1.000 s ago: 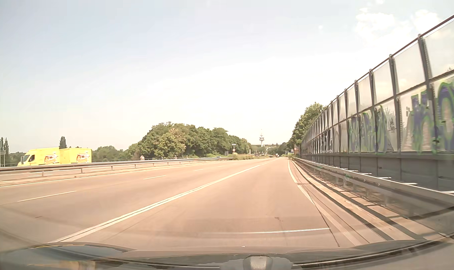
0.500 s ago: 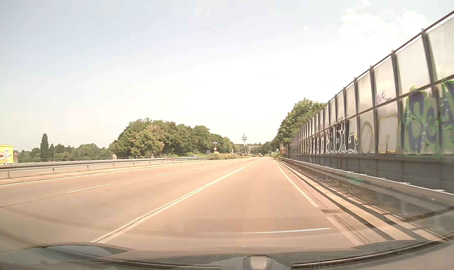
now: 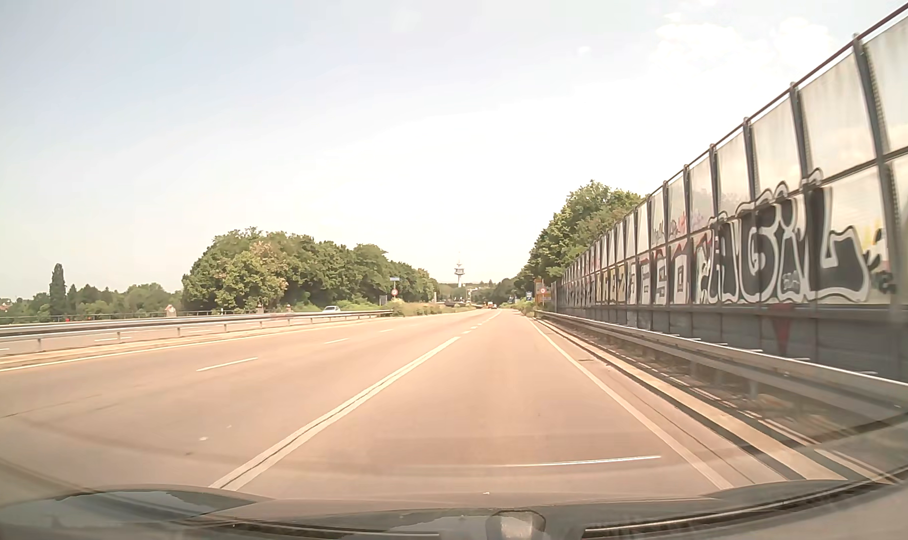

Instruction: Follow the waypoints while adhering to traffic rules and regulations

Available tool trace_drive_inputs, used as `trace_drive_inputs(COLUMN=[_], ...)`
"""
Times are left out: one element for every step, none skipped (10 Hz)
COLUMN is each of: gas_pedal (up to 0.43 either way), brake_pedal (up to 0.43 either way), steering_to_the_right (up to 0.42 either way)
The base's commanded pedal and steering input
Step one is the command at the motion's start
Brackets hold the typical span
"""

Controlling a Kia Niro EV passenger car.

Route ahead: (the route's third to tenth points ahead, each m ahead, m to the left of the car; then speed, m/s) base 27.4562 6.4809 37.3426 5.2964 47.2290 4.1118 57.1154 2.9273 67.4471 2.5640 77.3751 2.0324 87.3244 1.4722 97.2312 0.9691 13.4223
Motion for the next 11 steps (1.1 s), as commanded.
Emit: trace_drive_inputs(gas_pedal=[0.240,0.240,0.240,0.240,0.240,0.240,0.240,0.240,0.240,0.240,0.240], brake_pedal=[0.000,0.000,0.000,0.000,0.000,0.000,0.000,0.000,0.000,0.000,0.000], steering_to_the_right=[0.026,0.026,0.026,0.024,0.020,0.015,0.010,0.008,0.005,0.003,0.003])
